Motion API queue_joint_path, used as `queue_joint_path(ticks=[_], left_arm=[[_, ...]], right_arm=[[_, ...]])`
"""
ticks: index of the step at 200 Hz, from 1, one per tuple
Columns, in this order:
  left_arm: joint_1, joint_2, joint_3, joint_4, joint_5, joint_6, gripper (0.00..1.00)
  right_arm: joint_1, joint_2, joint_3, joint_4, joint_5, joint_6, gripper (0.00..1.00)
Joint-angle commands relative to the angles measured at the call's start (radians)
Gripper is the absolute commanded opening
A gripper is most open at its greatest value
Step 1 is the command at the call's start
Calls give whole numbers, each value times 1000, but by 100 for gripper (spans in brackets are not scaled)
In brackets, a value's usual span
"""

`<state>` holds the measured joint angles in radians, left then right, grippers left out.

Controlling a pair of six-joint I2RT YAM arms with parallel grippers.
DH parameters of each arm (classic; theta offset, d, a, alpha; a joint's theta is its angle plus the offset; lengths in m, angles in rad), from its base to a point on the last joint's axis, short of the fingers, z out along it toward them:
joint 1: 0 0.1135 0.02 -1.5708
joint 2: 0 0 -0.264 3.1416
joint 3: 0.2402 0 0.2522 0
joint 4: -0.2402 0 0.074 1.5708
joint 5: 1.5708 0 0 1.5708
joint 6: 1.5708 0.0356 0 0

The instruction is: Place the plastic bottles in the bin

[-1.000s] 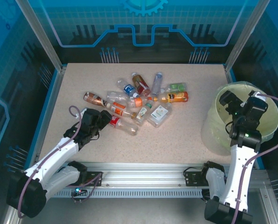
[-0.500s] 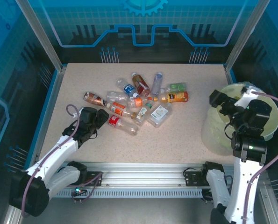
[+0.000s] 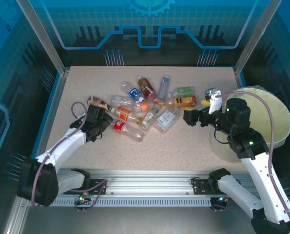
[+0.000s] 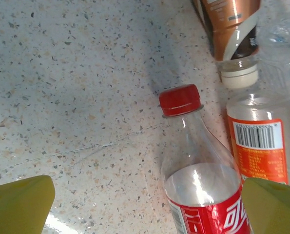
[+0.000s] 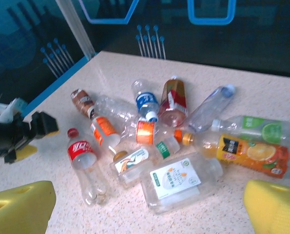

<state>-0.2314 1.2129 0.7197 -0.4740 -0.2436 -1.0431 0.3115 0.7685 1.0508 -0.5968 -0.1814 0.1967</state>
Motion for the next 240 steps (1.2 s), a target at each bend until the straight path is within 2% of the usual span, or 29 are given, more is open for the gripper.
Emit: queue_joint_path(ticks=[1, 31, 60, 90, 114, 158, 186, 204, 240], left_arm=[[2, 64, 47, -43, 74, -27, 99], [-1, 137, 57, 42, 142, -75, 99], [-15, 223, 93, 76, 153, -106, 99], [-57, 290, 97, 136, 177, -136, 93], [-70, 338, 88, 179, 199, -146, 85], [-78, 361, 87, 200, 205, -116, 65], [-80, 325, 38, 237, 189, -90, 51], [-81, 280, -3, 299, 201, -39, 48], [-99, 168, -52, 382, 188, 46, 37]], right_arm=[[14, -5, -23, 48, -104, -31, 100], [14, -3, -19, 43, -138, -40, 100], [15, -3, -25, 36, -132, -54, 100], [14, -2, -32, 28, -115, -51, 100], [15, 5, -30, 19, -101, -54, 100], [15, 20, -31, 11, -99, -52, 100], [18, 22, -44, 19, -115, -55, 100], [21, 15, -56, 36, -122, -53, 100], [28, -3, -79, 68, -119, -43, 100]])
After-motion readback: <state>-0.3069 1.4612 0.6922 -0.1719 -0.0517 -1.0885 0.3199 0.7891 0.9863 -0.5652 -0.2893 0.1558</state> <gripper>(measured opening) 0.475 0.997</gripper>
